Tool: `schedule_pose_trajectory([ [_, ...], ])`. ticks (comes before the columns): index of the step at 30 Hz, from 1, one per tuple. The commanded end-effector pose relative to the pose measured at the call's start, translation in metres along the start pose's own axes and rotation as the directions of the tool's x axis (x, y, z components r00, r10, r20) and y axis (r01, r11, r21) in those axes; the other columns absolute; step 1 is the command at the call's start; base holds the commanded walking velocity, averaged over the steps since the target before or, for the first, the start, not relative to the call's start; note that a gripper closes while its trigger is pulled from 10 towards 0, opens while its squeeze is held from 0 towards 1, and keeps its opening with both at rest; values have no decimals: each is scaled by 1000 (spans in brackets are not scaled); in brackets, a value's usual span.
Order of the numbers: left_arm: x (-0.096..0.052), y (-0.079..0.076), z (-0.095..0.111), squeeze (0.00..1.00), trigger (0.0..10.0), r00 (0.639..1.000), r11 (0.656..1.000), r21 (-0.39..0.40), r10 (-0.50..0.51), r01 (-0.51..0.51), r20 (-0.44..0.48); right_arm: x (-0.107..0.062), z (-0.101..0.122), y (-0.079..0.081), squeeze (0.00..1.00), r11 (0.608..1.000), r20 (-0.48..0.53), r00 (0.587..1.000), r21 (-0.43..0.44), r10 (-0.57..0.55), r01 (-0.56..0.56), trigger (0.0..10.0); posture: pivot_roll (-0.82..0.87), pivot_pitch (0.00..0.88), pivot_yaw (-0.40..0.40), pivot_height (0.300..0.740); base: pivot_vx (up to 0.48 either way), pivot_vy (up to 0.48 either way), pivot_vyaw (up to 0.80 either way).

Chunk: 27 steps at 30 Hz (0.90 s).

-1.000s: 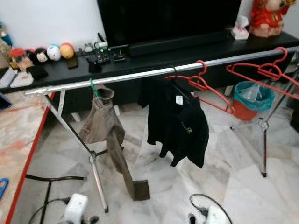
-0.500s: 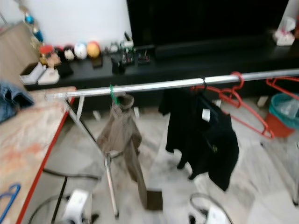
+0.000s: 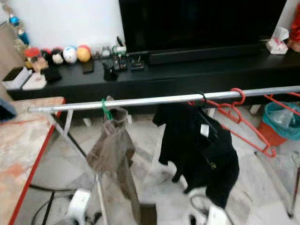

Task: Hang hanger

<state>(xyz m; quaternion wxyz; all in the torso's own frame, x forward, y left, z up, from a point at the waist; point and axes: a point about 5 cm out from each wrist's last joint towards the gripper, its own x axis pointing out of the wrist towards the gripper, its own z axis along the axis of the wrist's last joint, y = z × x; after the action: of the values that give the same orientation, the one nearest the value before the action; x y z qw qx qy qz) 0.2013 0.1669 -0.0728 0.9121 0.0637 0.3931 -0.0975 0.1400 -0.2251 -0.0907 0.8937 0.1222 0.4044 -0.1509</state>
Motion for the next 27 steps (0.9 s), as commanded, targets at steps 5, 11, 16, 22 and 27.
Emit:
schedule_pose_trajectory([
  [5,-3,27,22,0,10000,986,996,-17,92,-90,142,-1,-6,6,0,1000,-19,1000,17,23,-22,10000,-41,0,59,740,0,0,0],
  [11,-10,42,55,0,10000,932,995,13,91,-103,352,-1,-6,4,0,1000,-20,1000,22,22,-21,10000,-32,0,60,740,0,0,0],
  [16,-32,55,89,0,10000,830,988,28,114,-154,546,-2,-7,4,0,999,-23,999,19,27,-26,10000,-18,0,59,740,0,0,0],
  [22,-67,47,111,0,10000,729,981,58,98,-186,677,-1,-7,9,0,999,-26,999,12,34,-34,10000,-9,0,53,740,0,0,0],
  [27,-70,35,136,0,10000,697,987,53,71,-155,713,1,-7,19,0,999,-36,998,-6,47,-48,10000,8,0,47,740,0,0,0],
])
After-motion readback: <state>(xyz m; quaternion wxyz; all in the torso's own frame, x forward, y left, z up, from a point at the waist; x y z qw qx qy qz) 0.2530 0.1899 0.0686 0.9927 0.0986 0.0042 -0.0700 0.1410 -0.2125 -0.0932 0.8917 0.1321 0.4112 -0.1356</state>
